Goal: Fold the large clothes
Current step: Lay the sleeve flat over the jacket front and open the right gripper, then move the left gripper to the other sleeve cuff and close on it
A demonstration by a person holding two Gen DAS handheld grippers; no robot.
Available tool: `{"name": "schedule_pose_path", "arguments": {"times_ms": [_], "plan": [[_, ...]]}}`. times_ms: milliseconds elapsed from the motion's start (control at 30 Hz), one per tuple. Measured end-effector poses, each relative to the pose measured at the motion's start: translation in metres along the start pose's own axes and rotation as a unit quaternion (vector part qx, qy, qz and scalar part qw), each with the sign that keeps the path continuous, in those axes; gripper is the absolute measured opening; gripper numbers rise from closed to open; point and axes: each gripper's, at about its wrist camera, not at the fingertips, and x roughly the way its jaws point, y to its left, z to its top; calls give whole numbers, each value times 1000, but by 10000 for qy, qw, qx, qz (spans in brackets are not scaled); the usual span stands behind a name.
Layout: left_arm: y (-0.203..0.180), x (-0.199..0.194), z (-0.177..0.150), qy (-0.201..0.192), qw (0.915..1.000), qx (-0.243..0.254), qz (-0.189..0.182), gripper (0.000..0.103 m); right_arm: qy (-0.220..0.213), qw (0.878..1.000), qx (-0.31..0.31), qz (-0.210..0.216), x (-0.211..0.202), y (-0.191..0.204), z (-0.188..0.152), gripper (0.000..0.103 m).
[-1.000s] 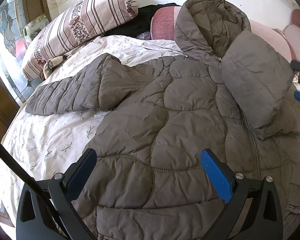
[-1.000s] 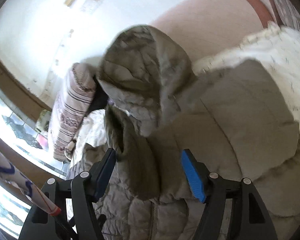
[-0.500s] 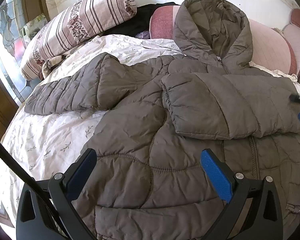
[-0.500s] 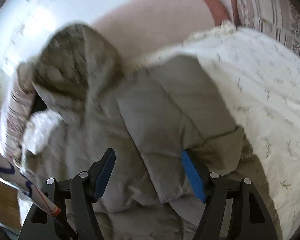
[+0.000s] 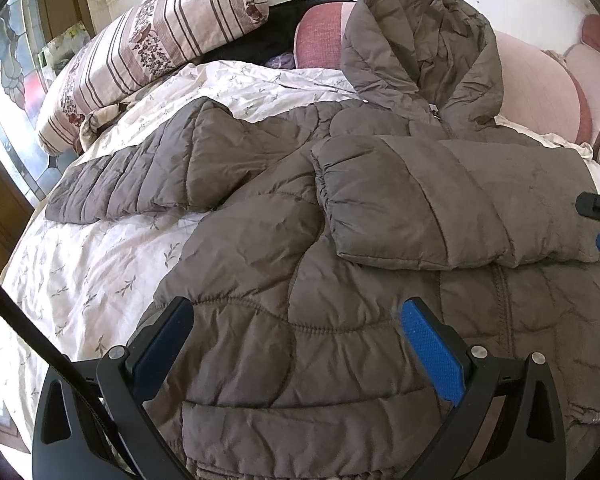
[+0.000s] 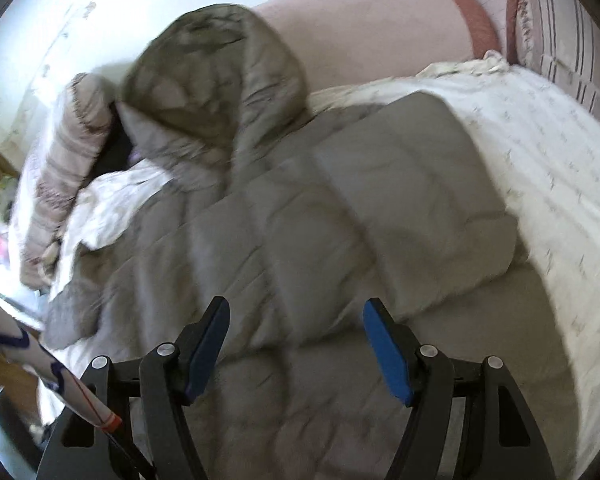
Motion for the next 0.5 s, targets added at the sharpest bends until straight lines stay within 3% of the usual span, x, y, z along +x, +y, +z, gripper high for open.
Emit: {"name": "schedule_pose_path", "arguments": {"times_ms": [100, 300, 400, 500], "plan": [[-4, -4, -2, -56, 10000, 36, 30, 103, 10, 9999, -126, 89, -15, 12, -26, 74], [-13, -5, -5, -64, 9998, 182, 96, 103, -19, 9999, -64, -134, -35, 11, -72, 74], [-17, -3, -6, -14, 9998, 207, 79, 103, 123, 9996, -134, -224, -29, 8, -81, 74], [-22, 1, -7, 80, 9996, 267, 13, 103, 74, 9976, -348, -602, -23, 5, -82, 74]]}}
